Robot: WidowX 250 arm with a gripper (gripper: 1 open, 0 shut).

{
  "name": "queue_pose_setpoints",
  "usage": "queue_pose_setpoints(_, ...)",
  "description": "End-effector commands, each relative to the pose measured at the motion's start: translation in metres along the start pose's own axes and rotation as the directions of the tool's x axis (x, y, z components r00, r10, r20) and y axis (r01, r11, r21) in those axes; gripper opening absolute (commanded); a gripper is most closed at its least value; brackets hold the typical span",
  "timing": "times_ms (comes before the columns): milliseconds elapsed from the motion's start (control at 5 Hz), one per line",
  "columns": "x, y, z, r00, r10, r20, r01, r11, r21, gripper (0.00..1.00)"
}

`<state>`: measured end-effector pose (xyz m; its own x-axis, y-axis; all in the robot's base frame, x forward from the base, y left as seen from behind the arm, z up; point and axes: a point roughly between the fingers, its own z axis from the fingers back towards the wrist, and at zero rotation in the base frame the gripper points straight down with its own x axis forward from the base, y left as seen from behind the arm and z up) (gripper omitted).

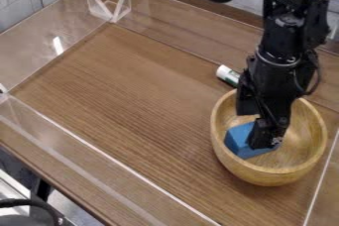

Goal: Remove the blue block from inside the brown bowl and put it on the table

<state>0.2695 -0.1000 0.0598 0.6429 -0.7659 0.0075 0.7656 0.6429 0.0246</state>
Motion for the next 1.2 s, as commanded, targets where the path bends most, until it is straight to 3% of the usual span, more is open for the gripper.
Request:
queue_pose_setpoints(0,0.005,0.004,0.015,0.998,0.001,0.060,-0.004,0.999,0.041,1.00)
queue_pose_setpoints(800,0.005,0.003,-0.005,0.996,0.022,0.089,-0.027,0.998,0.057,1.00)
queue_pose_setpoints(1000,0.005,0.003,-0.007,0.995,0.026,0.093,-0.031,0.998,0.059,0.00)
